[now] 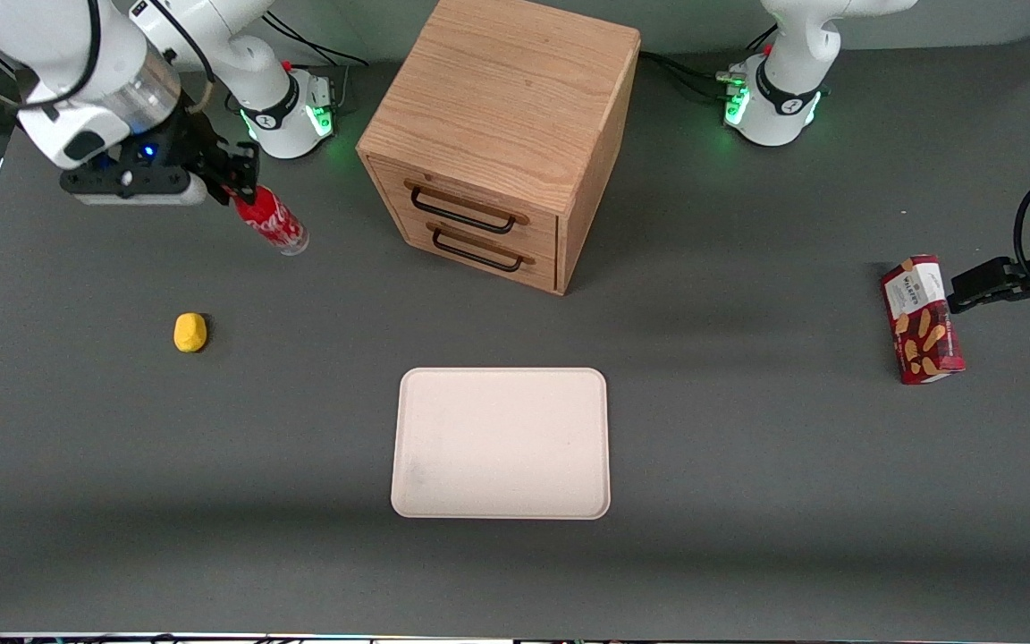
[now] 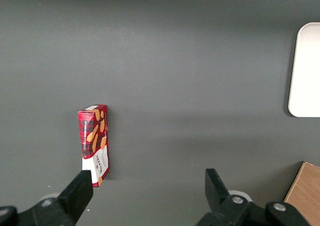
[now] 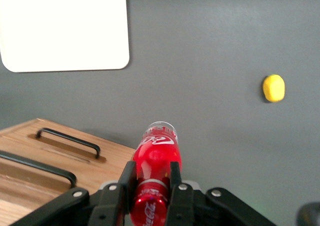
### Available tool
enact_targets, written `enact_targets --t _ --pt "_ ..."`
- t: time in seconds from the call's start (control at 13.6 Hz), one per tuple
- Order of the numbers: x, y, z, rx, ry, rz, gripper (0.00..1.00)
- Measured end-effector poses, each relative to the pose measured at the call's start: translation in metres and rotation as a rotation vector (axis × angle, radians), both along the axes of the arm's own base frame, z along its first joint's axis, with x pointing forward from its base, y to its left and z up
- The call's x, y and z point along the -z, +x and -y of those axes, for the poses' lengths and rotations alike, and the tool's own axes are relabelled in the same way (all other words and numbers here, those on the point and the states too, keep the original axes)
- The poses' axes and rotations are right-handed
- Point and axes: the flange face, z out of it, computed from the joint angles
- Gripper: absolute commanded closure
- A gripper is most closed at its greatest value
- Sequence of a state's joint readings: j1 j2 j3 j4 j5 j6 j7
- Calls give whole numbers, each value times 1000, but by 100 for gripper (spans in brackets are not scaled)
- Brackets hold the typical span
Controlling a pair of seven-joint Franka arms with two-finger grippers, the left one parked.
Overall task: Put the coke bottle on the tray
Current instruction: 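Lift the bottle and carry it over the white tray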
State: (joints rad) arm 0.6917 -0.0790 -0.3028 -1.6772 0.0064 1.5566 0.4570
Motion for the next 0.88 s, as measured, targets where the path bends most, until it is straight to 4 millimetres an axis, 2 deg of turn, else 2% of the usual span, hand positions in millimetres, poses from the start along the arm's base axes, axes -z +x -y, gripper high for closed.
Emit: enact_targets --t 0.22,0.37,0.66,0.88 --pt "12 51 -20 24 7 8 100" --pt "24 77 -36 15 -10 18 100" --pt "48 122 -60 26 5 27 100" --pt "60 146 -78 19 16 48 100"
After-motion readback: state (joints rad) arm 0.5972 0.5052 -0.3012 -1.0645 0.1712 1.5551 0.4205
